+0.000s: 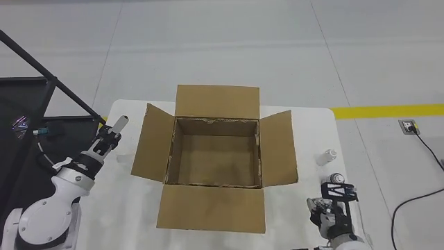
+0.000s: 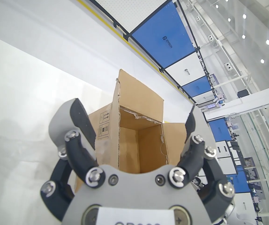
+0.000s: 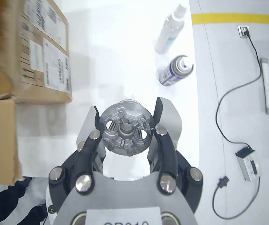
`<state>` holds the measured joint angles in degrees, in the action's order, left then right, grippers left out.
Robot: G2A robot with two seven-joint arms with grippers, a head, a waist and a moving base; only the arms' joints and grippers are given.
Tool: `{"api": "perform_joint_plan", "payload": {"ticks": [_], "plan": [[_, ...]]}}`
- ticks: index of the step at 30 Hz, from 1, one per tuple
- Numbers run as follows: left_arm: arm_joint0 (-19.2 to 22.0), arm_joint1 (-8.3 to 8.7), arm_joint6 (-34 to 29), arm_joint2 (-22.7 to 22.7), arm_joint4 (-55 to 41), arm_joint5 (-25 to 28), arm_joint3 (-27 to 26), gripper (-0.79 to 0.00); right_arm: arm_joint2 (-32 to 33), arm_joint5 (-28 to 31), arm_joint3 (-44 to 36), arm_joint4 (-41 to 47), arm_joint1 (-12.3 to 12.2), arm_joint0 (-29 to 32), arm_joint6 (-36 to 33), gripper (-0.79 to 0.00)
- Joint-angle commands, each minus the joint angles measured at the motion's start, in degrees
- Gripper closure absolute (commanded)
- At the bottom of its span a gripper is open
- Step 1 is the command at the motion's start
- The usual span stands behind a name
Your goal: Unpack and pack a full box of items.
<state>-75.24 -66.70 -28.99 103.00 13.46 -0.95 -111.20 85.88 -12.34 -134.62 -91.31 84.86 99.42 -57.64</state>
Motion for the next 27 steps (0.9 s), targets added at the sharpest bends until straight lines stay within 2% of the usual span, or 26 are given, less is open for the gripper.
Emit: {"api": "perform_joint_plan", "payload": {"ticks": [1, 14, 20, 27], "plan": [[0.0, 0.0, 0.0, 0.0, 0.0, 0.0, 0.0, -0.785, 0.13, 0.29, 0.77, -0.36, -0.04, -0.36, -2.8, 0.0], [0.0, 0.0, 0.0, 0.0, 0.0, 0.0, 0.0, -0.785, 1.51, 1.77, 15.55, 5.99, -0.13, -9.32, -4.07, 0.0], [0.0, 0.0, 0.0, 0.0, 0.0, 0.0, 0.0, -0.785, 1.61, 1.49, 18.39, 5.57, -0.27, -11.58, -4.88, 0.0], [0.0, 0.0, 0.0, 0.0, 0.0, 0.0, 0.0, -0.785, 2.87, 0.84, 21.74, 8.74, -0.35, -12.72, -1.44, 0.0]]}}
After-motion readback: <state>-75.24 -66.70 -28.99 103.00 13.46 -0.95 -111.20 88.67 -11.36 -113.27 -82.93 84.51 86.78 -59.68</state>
